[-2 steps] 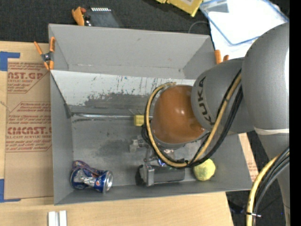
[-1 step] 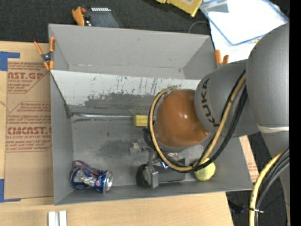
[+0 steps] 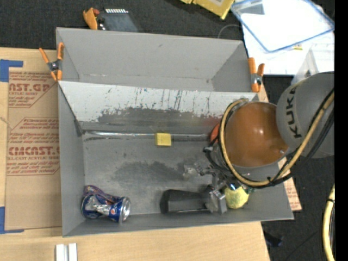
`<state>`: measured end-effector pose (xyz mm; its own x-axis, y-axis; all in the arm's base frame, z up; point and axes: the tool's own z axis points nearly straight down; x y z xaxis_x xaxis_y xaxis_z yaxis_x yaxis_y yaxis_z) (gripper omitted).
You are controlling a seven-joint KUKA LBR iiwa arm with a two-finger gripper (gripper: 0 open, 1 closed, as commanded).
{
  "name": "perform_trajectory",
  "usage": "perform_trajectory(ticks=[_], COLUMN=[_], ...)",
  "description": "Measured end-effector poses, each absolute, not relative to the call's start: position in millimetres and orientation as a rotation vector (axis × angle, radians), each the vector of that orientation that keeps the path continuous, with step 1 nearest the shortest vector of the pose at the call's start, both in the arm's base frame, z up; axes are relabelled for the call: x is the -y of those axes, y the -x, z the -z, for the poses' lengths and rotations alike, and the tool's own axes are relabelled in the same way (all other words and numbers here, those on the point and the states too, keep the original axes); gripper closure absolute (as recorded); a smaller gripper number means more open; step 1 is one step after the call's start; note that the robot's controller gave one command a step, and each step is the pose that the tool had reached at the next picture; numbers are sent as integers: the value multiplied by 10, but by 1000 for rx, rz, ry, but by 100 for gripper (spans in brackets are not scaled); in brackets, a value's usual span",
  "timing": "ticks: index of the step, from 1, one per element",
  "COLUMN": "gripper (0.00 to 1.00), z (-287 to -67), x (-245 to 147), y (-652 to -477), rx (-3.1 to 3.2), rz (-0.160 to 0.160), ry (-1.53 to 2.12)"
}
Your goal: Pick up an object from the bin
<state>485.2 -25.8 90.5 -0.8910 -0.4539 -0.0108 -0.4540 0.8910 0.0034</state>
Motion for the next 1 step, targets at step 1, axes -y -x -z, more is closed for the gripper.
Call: perform_trajectory(ticks=[1], gripper=[0], z=[-790], x=[20], y=[-4828], rx=[-3033], rz=[-5], ry=[746])
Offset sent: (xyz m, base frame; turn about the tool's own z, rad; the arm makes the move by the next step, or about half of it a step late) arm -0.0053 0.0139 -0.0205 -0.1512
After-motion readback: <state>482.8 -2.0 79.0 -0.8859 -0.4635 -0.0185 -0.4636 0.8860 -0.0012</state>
